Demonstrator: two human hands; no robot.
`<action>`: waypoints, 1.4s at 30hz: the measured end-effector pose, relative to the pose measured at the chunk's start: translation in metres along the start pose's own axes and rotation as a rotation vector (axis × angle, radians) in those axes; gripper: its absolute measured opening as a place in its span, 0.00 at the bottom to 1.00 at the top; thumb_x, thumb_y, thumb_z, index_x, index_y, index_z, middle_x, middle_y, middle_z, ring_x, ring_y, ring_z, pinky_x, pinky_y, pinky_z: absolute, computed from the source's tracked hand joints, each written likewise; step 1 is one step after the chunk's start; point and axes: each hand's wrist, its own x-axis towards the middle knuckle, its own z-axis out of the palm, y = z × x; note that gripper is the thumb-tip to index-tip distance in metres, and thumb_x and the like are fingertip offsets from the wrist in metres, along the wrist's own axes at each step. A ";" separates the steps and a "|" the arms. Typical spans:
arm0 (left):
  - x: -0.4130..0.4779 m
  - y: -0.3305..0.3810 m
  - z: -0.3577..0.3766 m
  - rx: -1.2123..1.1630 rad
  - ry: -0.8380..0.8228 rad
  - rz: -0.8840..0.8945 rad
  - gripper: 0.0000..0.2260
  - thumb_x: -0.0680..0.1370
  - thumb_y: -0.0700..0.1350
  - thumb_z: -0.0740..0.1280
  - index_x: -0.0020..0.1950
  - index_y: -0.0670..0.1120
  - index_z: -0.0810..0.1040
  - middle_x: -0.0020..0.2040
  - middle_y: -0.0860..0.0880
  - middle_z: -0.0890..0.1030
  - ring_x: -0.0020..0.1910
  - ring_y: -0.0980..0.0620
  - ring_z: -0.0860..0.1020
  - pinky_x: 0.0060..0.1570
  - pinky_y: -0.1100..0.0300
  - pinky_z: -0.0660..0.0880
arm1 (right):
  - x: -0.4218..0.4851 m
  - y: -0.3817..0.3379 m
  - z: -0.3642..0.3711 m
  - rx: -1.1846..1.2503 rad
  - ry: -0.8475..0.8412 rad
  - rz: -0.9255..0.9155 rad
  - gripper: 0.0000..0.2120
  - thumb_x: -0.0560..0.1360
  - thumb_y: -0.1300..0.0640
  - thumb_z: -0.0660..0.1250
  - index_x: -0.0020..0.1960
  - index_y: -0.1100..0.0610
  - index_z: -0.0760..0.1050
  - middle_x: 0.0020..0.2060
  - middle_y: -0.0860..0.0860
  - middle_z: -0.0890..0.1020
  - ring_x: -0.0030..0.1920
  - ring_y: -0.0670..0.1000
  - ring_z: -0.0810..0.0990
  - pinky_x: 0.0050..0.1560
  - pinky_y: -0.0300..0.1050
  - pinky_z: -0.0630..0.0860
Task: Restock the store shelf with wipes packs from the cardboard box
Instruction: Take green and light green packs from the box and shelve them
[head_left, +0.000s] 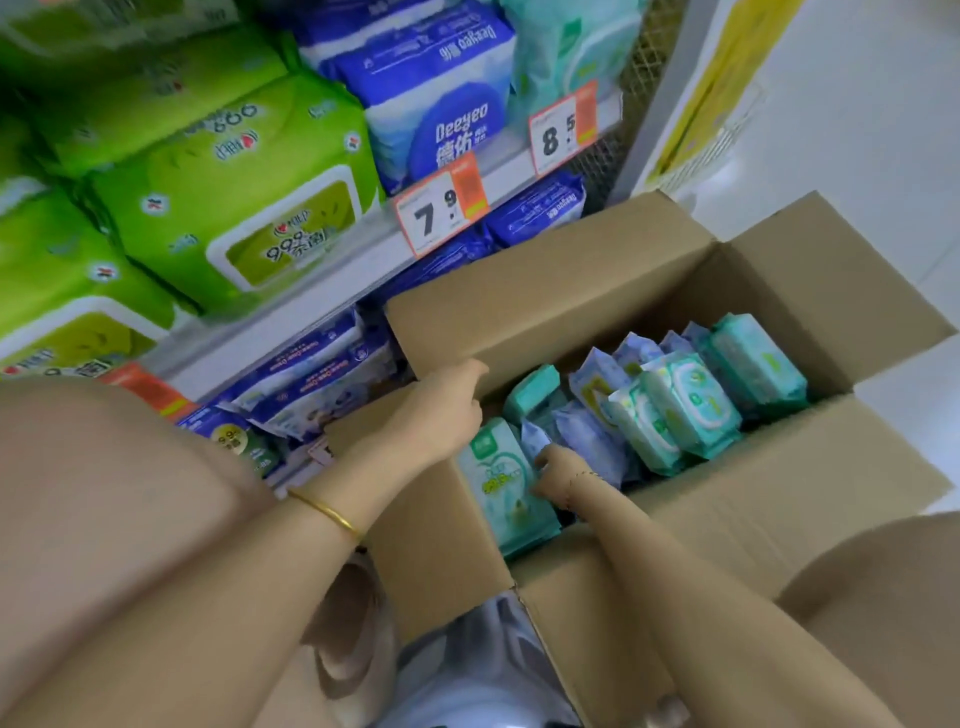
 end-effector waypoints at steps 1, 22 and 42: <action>0.003 -0.002 0.001 0.000 0.000 0.024 0.21 0.79 0.36 0.57 0.73 0.44 0.64 0.70 0.43 0.70 0.68 0.46 0.70 0.68 0.54 0.66 | 0.002 0.000 0.004 0.010 0.002 -0.003 0.19 0.77 0.62 0.62 0.67 0.64 0.68 0.63 0.61 0.75 0.63 0.59 0.74 0.60 0.48 0.73; 0.000 0.004 0.006 -0.028 -0.015 -0.012 0.21 0.80 0.36 0.57 0.73 0.43 0.63 0.71 0.44 0.70 0.69 0.48 0.70 0.69 0.53 0.67 | 0.019 0.007 0.012 0.072 0.025 -0.041 0.05 0.75 0.64 0.62 0.51 0.61 0.73 0.36 0.55 0.72 0.43 0.53 0.72 0.49 0.47 0.75; -0.073 0.019 -0.061 -0.596 0.052 0.069 0.20 0.78 0.50 0.66 0.67 0.46 0.70 0.66 0.47 0.74 0.60 0.50 0.77 0.61 0.50 0.75 | -0.123 -0.034 -0.144 0.724 -0.070 -0.508 0.06 0.74 0.60 0.67 0.45 0.62 0.81 0.36 0.62 0.84 0.34 0.53 0.78 0.36 0.39 0.77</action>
